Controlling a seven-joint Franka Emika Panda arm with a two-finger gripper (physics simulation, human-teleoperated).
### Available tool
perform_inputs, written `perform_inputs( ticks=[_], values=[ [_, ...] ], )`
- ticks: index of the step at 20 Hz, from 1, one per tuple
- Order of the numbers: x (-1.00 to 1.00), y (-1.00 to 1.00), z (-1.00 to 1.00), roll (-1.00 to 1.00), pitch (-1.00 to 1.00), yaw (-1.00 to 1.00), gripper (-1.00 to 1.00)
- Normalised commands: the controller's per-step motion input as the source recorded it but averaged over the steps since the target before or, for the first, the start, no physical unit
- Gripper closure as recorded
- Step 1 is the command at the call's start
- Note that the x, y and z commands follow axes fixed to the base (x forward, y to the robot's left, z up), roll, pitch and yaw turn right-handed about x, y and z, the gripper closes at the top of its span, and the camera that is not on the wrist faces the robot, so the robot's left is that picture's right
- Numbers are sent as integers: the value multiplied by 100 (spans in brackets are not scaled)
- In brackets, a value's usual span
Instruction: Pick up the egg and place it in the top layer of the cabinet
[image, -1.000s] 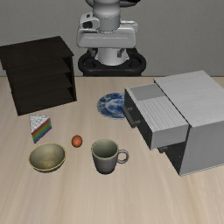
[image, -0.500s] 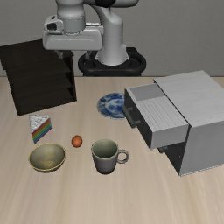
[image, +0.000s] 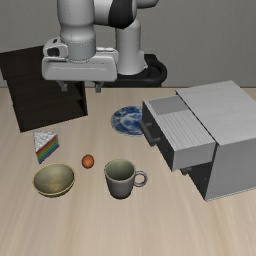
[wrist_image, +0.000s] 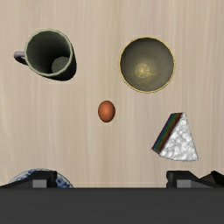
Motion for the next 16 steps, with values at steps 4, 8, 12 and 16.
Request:
perform_inputs(
  ticks=[4,8,12,16],
  values=[
    [75,25,0,0,0,0,-100],
    [25,0,-75,0,0,0,-100],
    [0,0,-100,0,0,0,-100],
    [0,0,-100,0,0,0,-100]
  ],
)
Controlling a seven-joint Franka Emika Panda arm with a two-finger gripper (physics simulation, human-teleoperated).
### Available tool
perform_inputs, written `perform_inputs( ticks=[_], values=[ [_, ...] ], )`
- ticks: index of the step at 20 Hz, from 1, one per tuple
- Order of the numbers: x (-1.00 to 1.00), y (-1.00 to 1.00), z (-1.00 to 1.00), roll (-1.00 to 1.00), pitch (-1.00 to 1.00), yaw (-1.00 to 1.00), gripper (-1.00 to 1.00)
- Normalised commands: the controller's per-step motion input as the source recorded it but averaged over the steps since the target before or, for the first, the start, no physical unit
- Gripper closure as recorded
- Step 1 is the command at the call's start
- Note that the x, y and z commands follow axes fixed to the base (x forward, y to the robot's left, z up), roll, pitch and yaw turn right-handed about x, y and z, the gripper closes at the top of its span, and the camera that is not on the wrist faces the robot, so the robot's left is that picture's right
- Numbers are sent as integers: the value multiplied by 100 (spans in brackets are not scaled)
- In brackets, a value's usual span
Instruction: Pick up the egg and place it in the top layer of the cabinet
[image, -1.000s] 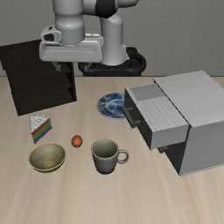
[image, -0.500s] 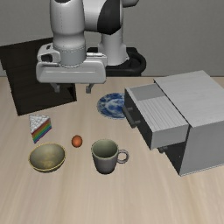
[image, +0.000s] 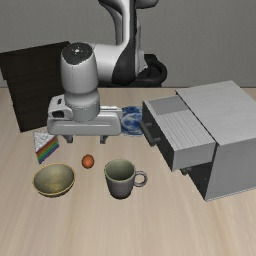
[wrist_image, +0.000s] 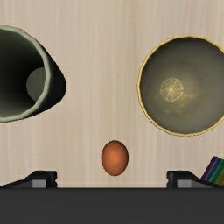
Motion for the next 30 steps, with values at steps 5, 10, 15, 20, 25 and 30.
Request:
perform_inputs(
  ticks=[5,10,15,20,25,30],
  values=[
    [0,0,-100,0,0,0,-100],
    [-40,0,-60,0,0,0,-100],
    [0,0,0,0,0,0,100],
    [0,0,20,0,0,0,100],
    [0,0,100,0,0,0,100],
    [0,0,100,0,0,0,100]
  ],
)
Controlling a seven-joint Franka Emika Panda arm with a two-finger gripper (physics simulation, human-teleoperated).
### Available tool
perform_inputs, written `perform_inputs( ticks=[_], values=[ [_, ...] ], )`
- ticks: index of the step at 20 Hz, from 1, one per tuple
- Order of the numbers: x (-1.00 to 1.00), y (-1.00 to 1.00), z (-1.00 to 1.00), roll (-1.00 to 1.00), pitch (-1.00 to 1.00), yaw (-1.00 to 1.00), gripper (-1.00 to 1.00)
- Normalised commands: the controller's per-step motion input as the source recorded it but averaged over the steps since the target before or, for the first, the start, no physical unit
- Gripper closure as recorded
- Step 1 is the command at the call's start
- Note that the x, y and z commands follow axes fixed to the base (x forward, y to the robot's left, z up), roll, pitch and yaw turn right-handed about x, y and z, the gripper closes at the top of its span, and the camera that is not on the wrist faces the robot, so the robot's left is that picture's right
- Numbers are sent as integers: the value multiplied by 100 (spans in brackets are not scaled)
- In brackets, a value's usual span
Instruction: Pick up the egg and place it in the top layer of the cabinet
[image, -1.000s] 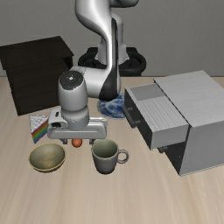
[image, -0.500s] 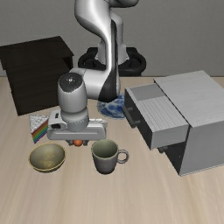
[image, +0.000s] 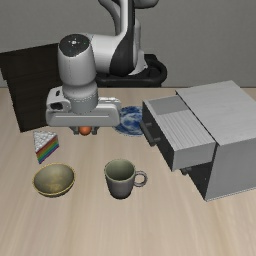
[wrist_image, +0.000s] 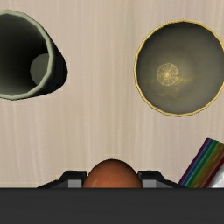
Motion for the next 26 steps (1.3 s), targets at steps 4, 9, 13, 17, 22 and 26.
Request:
perform_inputs(
  ticks=[4,9,13,17,22,26],
  values=[
    [0,0,100,0,0,0,100],
    [0,0,100,0,0,0,100],
    [0,75,25,0,0,0,100],
    [0,100,0,0,0,0,100],
    [0,100,0,0,0,0,100],
    [0,100,0,0,0,0,100]
  ],
)
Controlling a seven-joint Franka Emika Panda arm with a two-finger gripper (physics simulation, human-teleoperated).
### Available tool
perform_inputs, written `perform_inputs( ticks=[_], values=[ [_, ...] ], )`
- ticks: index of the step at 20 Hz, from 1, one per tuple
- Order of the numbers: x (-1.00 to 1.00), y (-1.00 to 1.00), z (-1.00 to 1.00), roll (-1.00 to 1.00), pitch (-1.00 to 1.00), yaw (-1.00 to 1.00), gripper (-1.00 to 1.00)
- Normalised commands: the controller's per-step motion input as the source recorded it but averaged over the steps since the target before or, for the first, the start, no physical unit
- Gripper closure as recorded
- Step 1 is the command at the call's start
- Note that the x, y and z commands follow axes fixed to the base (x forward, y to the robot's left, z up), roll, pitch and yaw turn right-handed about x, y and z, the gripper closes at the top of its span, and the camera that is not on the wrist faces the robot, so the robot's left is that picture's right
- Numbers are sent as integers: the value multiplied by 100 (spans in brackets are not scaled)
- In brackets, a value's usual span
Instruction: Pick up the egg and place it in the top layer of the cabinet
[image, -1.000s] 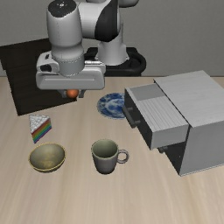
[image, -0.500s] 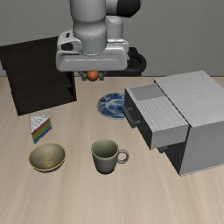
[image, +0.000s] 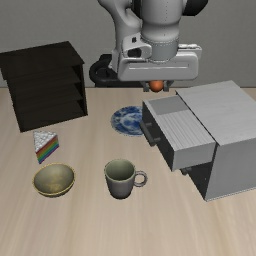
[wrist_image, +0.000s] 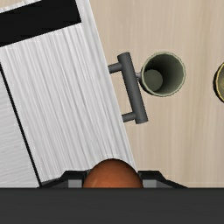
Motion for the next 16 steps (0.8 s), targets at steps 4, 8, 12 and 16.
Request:
perform_inputs(
  ticks=[4,8,12,16],
  values=[
    [25,75,0,0,0,0,100],
    [50,25,0,0,0,0,-100],
    [0,0,0,0,0,0,-100],
    [0,0,0,0,0,0,-100]
  ],
)
